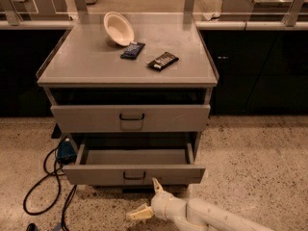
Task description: Close middle drawer
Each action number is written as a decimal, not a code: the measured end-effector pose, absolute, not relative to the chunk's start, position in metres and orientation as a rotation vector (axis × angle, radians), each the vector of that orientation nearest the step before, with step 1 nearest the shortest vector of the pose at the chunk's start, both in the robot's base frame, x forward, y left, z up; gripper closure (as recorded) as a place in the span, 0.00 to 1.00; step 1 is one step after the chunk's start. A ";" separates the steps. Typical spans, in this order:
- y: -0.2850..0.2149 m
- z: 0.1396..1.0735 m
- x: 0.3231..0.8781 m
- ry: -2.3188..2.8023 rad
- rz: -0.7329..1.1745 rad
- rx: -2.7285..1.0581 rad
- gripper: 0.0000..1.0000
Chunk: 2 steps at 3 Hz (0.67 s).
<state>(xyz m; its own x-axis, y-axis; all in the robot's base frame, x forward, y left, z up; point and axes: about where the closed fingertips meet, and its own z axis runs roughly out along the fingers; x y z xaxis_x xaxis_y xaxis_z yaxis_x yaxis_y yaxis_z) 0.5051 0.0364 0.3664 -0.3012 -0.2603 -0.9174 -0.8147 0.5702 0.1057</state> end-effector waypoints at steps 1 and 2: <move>0.033 0.360 0.525 1.867 0.708 -0.865 0.00; 0.033 0.361 0.524 1.867 0.708 -0.865 0.00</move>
Offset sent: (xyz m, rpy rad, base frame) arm 0.1526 -0.0213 0.0083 -0.1116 -0.0367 -0.1576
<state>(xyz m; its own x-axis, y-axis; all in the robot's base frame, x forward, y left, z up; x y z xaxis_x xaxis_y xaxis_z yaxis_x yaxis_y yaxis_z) 0.5241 0.0330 0.3606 -0.3208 -0.2676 -0.9086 -0.8027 0.5860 0.1108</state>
